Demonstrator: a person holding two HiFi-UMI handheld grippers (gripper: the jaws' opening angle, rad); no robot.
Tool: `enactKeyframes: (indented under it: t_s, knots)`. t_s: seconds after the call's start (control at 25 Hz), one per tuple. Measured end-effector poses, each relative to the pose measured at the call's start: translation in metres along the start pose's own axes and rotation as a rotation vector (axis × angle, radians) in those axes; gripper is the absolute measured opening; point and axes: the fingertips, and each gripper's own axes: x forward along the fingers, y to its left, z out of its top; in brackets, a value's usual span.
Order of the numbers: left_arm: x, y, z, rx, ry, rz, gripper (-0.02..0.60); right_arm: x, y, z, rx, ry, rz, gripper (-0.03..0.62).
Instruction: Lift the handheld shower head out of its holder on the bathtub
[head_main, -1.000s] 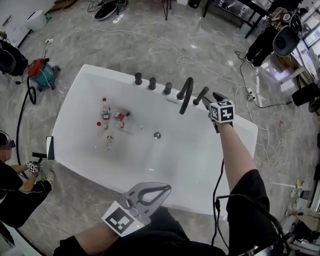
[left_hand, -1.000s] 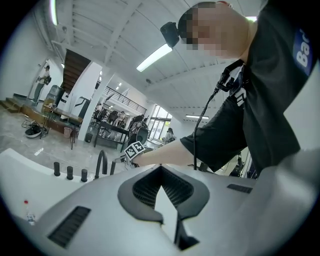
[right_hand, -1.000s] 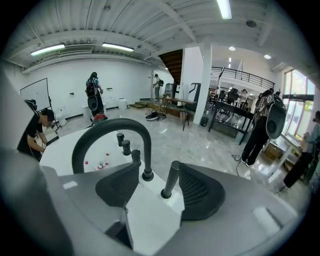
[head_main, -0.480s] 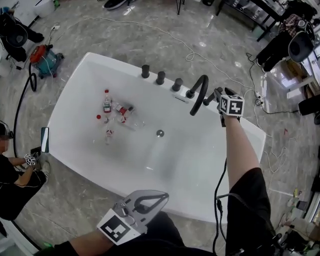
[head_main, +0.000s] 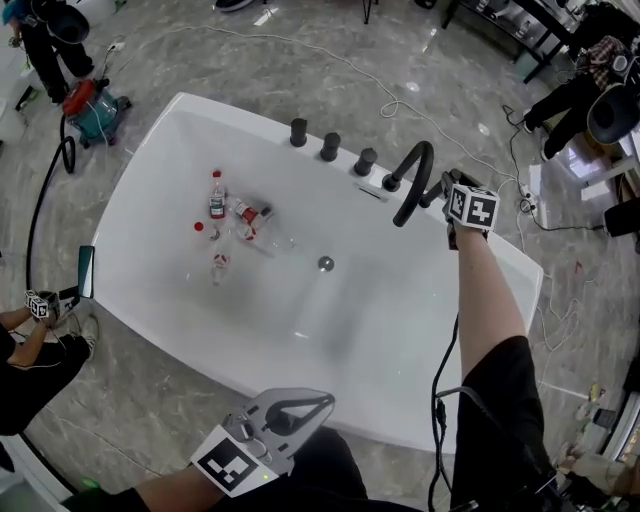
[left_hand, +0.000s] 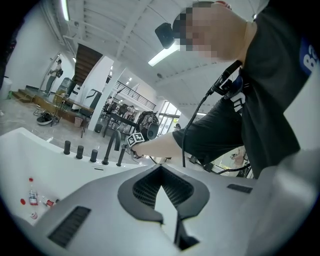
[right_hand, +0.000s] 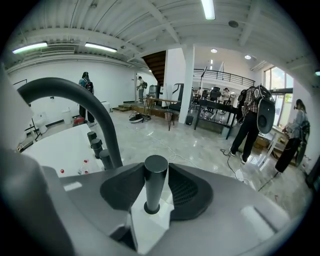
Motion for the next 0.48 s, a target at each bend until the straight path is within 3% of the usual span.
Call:
enactKeyframes:
  t_s: [0.24, 0.48]
  knots:
    - [-0.006, -0.006, -0.005, -0.059, -0.009, 0.023, 0.000, -0.010, 0.002, -0.001, 0.000, -0.022, -0.028, 0.133]
    - [-0.008, -0.024, 0.013, -0.083, -0.036, 0.015, 0.000, -0.058, 0.009, 0.015, -0.016, -0.083, -0.033, 0.133]
